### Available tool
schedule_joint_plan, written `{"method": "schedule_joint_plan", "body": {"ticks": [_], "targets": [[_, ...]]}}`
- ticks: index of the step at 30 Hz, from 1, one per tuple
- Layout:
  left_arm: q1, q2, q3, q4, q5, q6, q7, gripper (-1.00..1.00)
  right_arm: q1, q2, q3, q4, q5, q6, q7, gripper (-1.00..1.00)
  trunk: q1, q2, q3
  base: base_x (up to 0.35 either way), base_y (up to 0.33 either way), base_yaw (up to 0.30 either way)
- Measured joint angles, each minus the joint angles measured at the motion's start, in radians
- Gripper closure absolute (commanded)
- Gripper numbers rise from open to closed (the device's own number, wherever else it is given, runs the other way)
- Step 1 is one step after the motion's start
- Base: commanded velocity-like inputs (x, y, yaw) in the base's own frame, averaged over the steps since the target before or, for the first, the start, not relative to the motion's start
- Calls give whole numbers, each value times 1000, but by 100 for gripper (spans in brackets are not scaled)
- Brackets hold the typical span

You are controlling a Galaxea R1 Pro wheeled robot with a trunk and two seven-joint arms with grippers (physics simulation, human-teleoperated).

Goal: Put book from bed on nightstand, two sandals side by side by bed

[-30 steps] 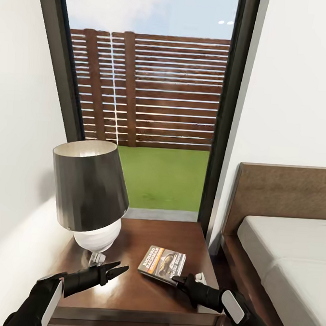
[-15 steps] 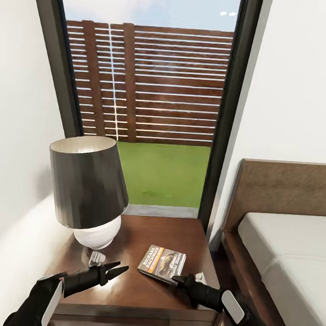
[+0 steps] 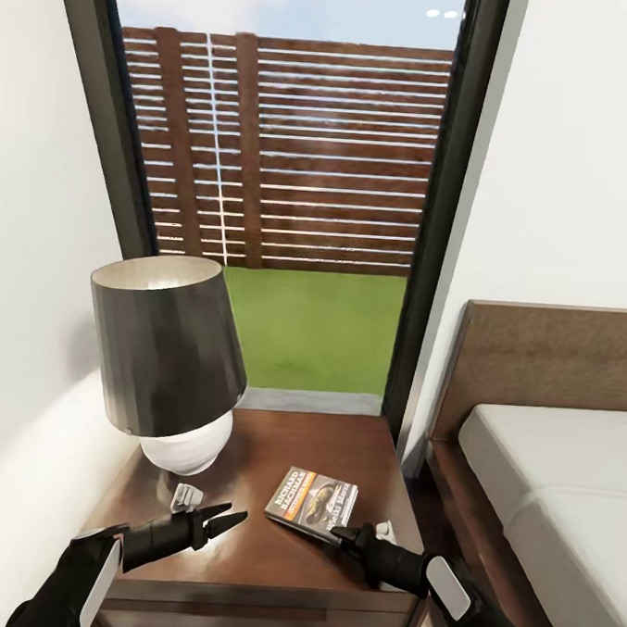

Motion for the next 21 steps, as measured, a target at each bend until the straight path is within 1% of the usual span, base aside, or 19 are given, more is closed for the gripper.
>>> {"method": "schedule_joint_plan", "body": {"ticks": [21], "targets": [[0, 0, 0, 0, 0, 0, 0, -100, 0, 0, -1, 0, 1, -1, 2, 100, 0, 0, 0, 0, 0, 0]]}}
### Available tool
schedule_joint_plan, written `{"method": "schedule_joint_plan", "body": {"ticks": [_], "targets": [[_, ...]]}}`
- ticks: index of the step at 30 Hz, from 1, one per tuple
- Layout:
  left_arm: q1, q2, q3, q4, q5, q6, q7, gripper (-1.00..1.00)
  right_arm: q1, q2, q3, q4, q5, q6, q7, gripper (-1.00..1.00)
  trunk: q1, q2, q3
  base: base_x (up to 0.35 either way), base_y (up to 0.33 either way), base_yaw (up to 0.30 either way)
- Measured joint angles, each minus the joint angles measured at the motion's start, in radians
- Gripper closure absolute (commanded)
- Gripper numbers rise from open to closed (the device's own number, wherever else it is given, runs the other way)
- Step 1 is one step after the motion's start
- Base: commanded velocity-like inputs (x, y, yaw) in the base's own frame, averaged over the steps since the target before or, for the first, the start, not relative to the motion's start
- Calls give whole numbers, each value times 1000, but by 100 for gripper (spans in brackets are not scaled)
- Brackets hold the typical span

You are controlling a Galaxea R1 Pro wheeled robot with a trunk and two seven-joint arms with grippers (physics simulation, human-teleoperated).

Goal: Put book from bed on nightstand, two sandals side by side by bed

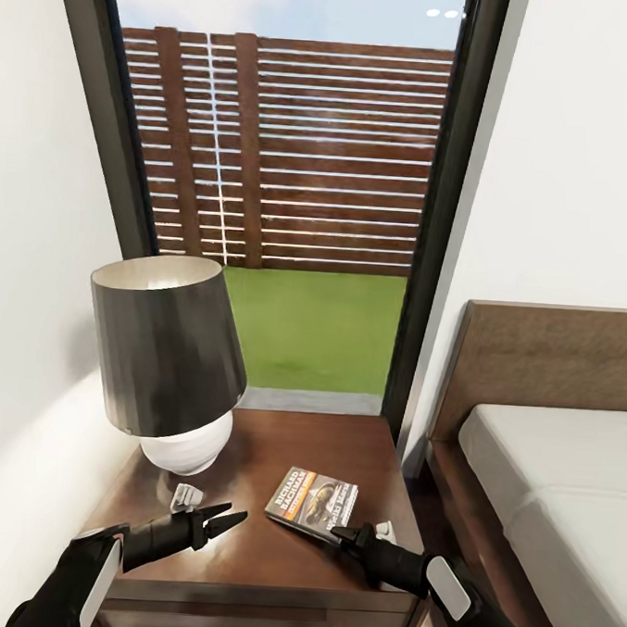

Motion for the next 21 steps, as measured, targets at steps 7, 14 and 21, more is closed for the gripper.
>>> {"method": "schedule_joint_plan", "body": {"ticks": [7, 14, 21], "targets": [[0, 0, 0, 0, 0, 0, 0, -100, 0, 0, 0, -1, -3, 1, -3, -100, 0, 0, 0, 0, 0, 0], [0, 0, 0, 0, 0, 0, 0, -100, 0, 0, 0, -1, -3, 1, -4, -100, 0, 0, 0, 0, 0, 0], [0, 0, 0, 0, 0, 0, 0, -100, 0, 0, 0, -1, -3, 1, -3, -100, 0, 0, 0, 0, 0, 0]]}}
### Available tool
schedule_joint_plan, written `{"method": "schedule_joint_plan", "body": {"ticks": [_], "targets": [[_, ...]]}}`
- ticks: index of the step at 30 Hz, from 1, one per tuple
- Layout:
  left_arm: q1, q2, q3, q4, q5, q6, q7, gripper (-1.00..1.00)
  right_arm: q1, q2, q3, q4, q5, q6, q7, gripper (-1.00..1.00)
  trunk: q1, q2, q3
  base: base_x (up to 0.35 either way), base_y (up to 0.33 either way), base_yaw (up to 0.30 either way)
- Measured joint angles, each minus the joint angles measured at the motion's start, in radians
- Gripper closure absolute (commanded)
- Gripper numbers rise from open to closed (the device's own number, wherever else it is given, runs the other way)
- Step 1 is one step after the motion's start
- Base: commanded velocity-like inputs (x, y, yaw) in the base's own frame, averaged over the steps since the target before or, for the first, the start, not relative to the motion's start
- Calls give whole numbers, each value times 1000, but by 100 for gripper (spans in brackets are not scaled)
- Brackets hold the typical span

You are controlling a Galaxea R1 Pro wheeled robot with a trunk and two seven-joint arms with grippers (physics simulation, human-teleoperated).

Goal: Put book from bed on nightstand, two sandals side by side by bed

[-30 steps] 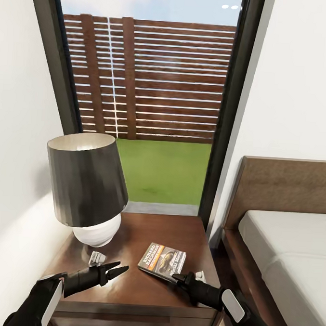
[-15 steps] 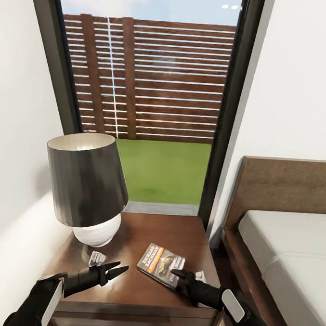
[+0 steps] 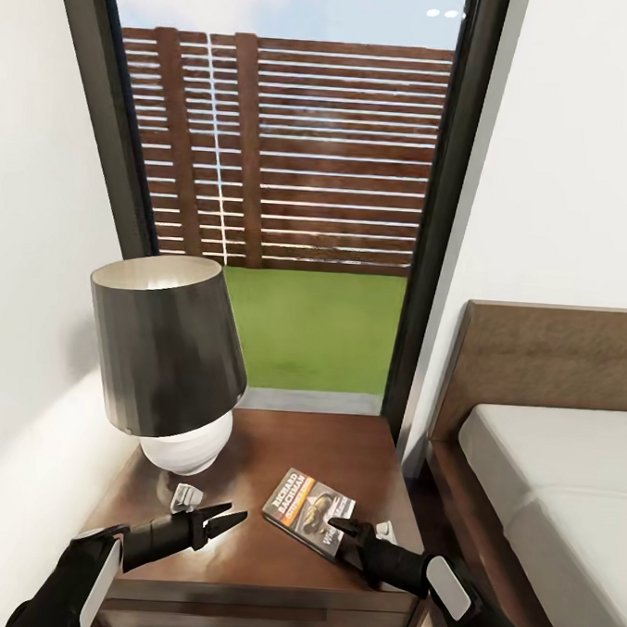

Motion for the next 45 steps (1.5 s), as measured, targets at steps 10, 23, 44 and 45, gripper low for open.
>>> {"method": "schedule_joint_plan", "body": {"ticks": [10, 23, 44, 45], "targets": [[0, 0, 0, 0, 0, 0, 0, -100, 0, 0, -2, 1, -3, -5, 0, -100, 1, 0, 0, -122, 0, 0], [0, 0, 0, 0, 0, 0, 0, -100, 0, 0, -1, 1, -2, -4, 1, -100, 0, 0, 0, -46, 0, 0], [0, -2, -2, 0, 0, 1, 0, -100, 1, 0, 1, 10, 22, -9, -7, -100, -17, 24, 59, 0, 0, 0], [0, -2, -2, 0, 0, 1, 0, -100, 1, 0, 1, 10, 22, -9, -6, -100, -21, 31, 63, 0, 0, 0]]}}
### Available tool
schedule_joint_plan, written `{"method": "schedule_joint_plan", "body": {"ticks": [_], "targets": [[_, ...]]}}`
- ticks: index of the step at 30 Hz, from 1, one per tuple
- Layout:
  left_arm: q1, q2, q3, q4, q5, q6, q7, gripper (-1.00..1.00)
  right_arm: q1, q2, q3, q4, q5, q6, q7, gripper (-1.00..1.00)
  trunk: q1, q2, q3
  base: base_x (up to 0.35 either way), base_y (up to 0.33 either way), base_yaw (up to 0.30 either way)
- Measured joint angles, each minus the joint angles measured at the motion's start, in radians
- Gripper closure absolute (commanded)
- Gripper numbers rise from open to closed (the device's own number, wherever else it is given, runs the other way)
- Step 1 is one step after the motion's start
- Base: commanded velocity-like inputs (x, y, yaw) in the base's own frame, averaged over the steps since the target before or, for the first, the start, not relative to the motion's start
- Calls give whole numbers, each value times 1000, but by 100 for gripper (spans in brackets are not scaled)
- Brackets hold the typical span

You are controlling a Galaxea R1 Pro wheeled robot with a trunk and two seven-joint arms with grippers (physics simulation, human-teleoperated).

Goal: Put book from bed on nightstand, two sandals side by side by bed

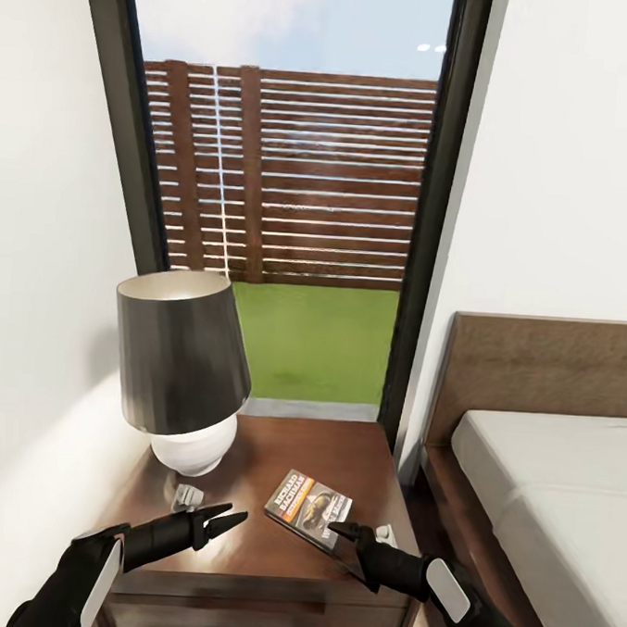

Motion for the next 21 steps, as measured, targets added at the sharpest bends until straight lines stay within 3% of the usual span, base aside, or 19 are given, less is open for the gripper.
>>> {"method": "schedule_joint_plan", "body": {"ticks": [21], "targets": [[0, 0, 0, 1, 0, 0, 0, -100, 0, -1, -1, -3, -3, 0, 4, -100, -81, 147, 66, 0, 0, 0]]}}
